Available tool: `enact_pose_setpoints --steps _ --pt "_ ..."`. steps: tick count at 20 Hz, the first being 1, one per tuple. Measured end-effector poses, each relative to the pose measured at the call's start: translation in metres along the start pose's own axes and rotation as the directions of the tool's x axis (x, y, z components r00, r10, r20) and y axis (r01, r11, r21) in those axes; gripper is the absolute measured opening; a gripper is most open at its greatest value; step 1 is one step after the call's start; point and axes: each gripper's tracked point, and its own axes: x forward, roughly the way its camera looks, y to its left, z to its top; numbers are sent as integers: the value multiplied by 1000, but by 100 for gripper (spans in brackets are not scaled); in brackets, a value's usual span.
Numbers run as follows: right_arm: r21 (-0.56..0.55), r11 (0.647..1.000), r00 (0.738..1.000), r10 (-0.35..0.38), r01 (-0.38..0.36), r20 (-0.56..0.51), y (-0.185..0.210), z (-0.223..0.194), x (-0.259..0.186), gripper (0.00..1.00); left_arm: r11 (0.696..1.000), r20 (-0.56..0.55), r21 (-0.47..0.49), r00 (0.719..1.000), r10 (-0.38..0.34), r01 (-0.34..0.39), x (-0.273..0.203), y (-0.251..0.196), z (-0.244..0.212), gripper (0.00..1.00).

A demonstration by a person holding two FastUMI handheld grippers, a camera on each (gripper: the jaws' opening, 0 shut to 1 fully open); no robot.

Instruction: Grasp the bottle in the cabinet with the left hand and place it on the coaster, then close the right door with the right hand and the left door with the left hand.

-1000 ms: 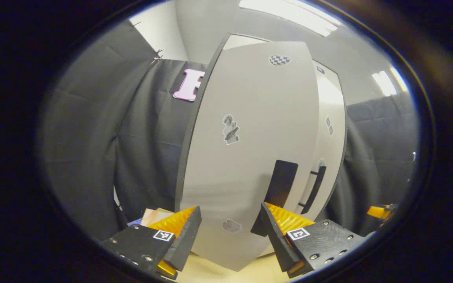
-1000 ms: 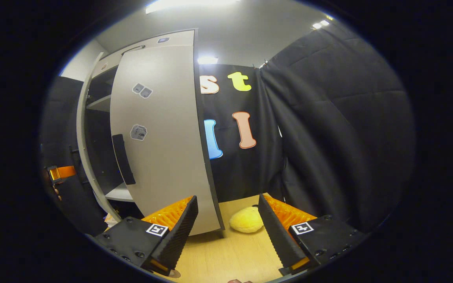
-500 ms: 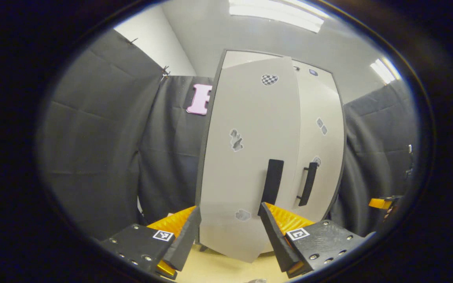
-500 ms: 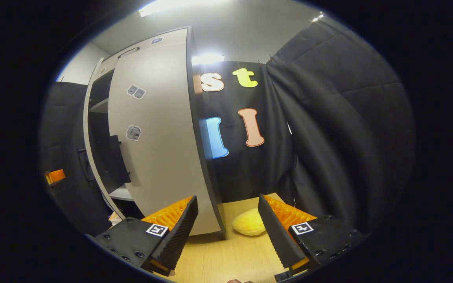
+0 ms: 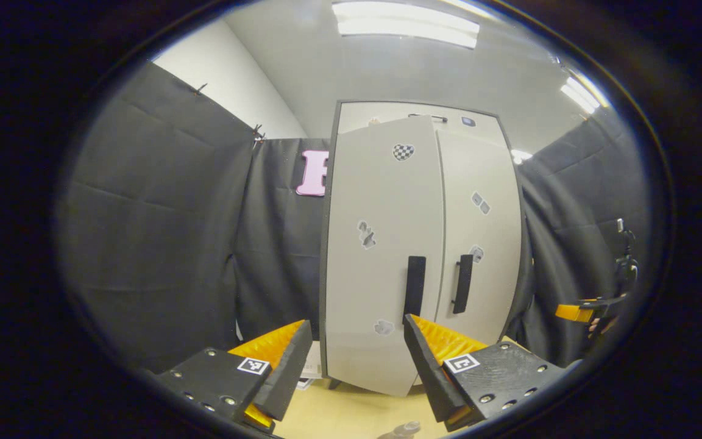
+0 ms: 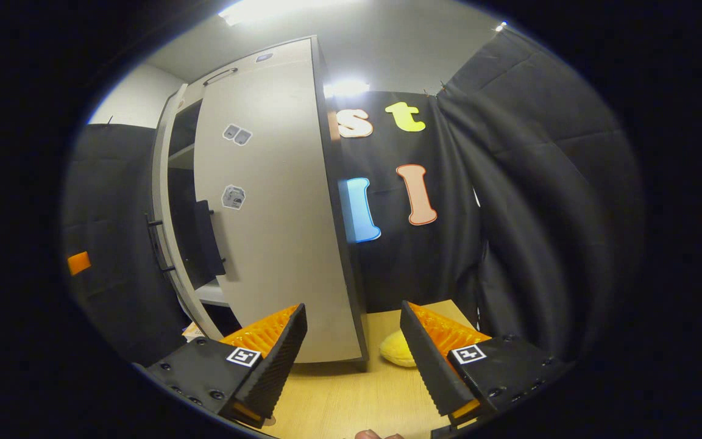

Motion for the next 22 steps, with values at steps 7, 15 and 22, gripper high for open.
enact_pose_setpoints --steps 7,15,22 --pt "-13 999 999 -41 41 14 8 -3 -9 98 1000 -20 13 1000 -9 9 -2 -2 -7 95" --pt "-34 995 994 -92 94 59 28 18 -11 98 998 -15 -58 1000 0 -1 -6 8 1 95" --pt "-139 987 994 -68 79 80 52 15 -19 98 998 20 -55 1000 11 -10 -6 18 6 88"
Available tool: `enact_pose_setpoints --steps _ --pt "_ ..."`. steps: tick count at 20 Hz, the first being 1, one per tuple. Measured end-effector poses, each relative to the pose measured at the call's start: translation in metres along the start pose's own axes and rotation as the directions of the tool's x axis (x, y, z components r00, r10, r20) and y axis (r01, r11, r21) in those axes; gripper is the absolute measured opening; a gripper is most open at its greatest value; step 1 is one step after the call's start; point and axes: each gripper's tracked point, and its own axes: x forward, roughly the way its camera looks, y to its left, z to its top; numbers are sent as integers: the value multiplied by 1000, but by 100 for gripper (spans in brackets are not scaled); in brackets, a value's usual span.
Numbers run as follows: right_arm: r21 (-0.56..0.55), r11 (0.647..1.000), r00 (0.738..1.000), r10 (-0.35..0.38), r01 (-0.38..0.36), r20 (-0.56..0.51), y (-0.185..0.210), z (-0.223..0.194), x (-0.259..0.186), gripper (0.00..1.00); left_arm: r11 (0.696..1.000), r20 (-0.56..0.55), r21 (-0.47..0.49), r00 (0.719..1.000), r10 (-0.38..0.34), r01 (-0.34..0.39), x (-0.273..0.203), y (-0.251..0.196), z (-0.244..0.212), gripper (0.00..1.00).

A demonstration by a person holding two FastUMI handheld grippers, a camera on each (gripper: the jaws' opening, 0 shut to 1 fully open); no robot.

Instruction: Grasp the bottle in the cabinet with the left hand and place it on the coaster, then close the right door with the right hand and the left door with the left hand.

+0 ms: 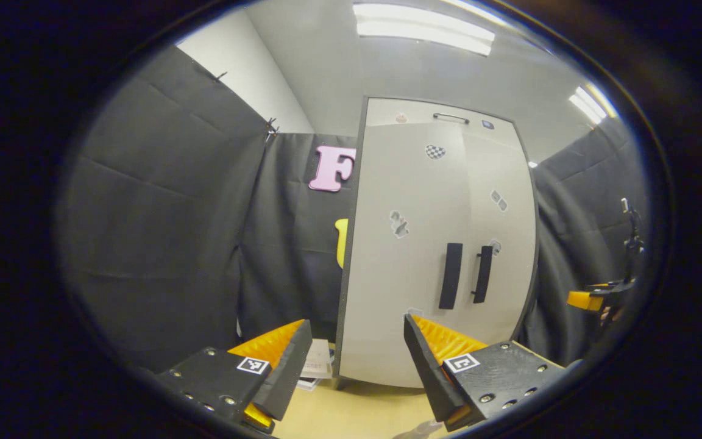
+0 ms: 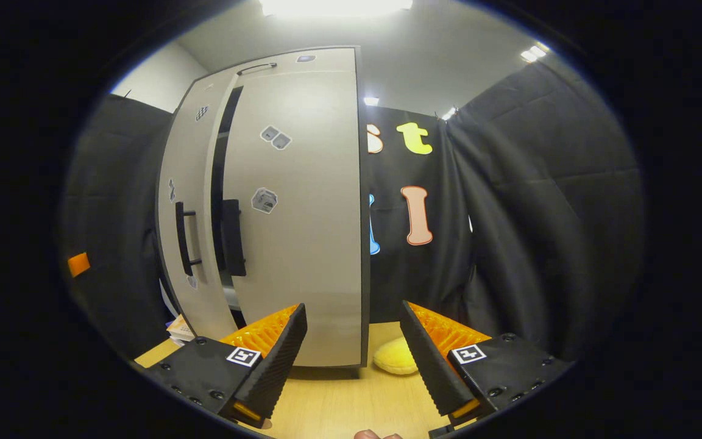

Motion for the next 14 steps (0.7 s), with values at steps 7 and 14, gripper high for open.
enact_pose_setpoints --steps 7,14 --pt "-1 1000 1000 31 -31 2 12 -2 -18 98 1000 43 -17 999 -17 18 6 2 6 88" --pt "3 999 998 -53 53 27 -11 5 -23 97 999 58 41 998 -27 25 12 14 10 88"
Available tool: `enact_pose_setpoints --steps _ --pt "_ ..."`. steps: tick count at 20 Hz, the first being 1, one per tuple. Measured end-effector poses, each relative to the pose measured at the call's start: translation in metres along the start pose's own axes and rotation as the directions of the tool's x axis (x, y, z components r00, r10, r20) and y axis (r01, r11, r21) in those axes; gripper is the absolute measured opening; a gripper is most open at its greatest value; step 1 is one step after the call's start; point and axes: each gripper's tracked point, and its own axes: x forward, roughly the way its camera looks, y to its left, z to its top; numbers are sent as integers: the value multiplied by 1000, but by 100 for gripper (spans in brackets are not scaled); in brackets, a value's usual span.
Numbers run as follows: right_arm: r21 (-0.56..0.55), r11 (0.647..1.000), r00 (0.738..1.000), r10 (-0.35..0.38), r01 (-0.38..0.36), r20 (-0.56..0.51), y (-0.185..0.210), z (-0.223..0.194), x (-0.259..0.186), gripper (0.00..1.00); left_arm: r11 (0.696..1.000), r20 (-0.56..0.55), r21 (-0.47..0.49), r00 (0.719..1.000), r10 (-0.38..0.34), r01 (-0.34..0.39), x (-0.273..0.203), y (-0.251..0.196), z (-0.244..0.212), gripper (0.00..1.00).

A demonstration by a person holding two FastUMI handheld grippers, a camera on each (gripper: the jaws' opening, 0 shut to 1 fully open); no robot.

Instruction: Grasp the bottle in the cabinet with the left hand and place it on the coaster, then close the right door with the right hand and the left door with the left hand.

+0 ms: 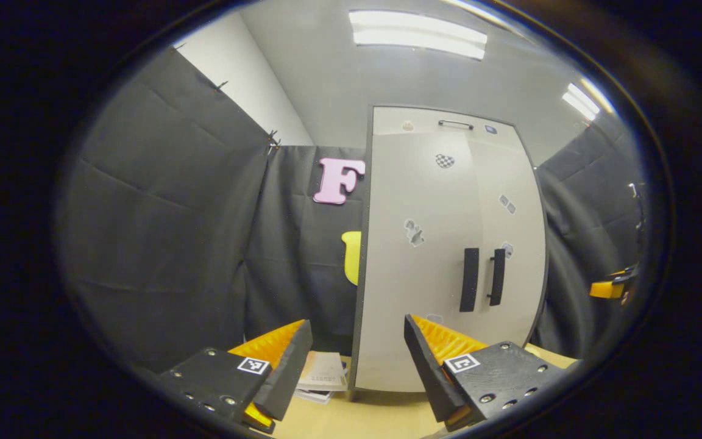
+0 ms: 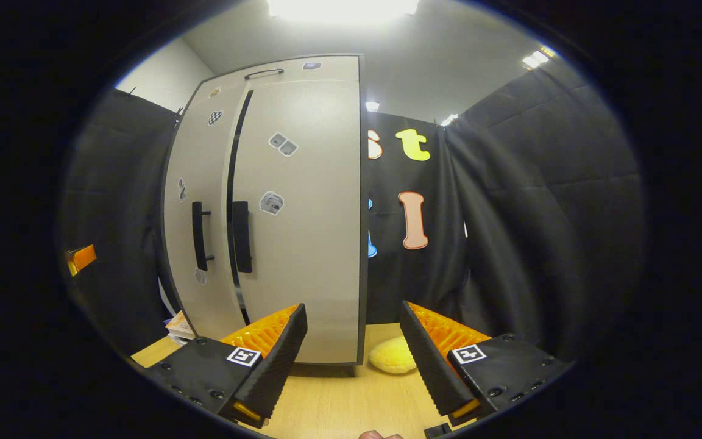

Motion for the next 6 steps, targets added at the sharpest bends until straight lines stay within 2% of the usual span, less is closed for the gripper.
enact_pose_setpoints --steps 2,5,6 --pt "16 999 999 -45 45 2 -7 -3 1 98 1000 -10 5 1000 -8 8 1 2 -2 88" --pt "48 997 998 -53 54 -26 -8 -10 3 98 1000 -14 -7 1000 -1 1 2 3 0 88" --pt "49 997 998 -54 56 -33 -9 -11 3 98 1000 -11 -10 1000 -9 9 1 2 -1 95"
